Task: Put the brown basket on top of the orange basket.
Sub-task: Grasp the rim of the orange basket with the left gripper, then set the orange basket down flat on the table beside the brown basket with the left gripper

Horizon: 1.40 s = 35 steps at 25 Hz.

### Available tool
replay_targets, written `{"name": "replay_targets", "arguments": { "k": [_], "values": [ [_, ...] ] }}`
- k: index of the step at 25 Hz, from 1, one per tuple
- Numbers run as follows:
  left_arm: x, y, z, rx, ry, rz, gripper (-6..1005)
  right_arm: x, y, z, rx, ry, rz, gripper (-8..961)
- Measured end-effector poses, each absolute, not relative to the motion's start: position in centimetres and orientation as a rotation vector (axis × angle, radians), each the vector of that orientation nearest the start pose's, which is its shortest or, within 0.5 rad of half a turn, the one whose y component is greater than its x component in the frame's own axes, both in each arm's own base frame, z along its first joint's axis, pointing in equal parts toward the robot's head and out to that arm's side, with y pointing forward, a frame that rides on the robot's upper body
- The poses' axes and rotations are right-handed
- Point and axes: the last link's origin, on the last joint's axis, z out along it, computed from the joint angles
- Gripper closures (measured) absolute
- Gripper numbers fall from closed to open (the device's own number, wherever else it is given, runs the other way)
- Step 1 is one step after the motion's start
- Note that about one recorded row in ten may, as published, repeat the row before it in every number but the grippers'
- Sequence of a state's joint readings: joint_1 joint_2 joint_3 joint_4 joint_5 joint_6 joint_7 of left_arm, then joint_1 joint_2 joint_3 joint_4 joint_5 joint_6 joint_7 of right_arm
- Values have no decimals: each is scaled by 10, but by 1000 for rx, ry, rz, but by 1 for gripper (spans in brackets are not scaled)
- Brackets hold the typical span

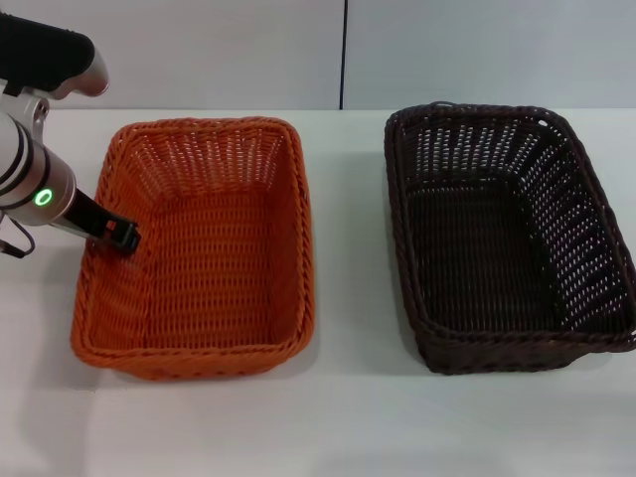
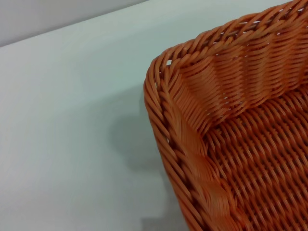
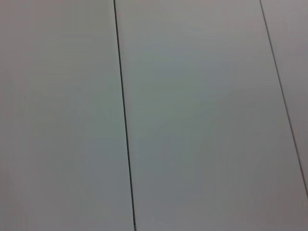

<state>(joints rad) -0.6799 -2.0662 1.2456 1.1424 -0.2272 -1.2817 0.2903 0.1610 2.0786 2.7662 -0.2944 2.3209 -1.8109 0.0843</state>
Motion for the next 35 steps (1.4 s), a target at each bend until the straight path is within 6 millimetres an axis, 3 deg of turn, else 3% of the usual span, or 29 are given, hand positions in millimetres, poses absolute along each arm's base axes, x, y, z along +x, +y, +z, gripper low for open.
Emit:
{"name": "replay_targets", "arguments": {
  "k": [4, 11, 23, 25, 29, 31, 32, 35],
  "values": [
    [-231, 410, 35, -2043, -1161, 448, 634, 372, 173, 20, -1127, 504, 719, 131],
    [-230, 409, 37, -2062, -1133, 466, 675, 372, 173, 20, -1129, 506, 719, 130],
    [-201, 410, 58, -2157, -910, 504, 702, 371, 173, 21, -1125, 497, 725, 129],
    [-195, 410, 63, -2172, -869, 512, 716, 370, 173, 22, -1124, 493, 728, 129],
    [-177, 413, 97, -2144, -730, 545, 744, 368, 173, 23, -1119, 480, 740, 130],
    [-177, 413, 97, -2144, -730, 545, 759, 367, 173, 23, -1117, 475, 744, 130],
    [-167, 412, 111, -2139, -648, 557, 767, 366, 173, 23, -1114, 470, 748, 130],
    [-159, 413, 120, -2151, -572, 568, 789, 364, 172, 25, -1106, 459, 758, 130]
  ]
}}
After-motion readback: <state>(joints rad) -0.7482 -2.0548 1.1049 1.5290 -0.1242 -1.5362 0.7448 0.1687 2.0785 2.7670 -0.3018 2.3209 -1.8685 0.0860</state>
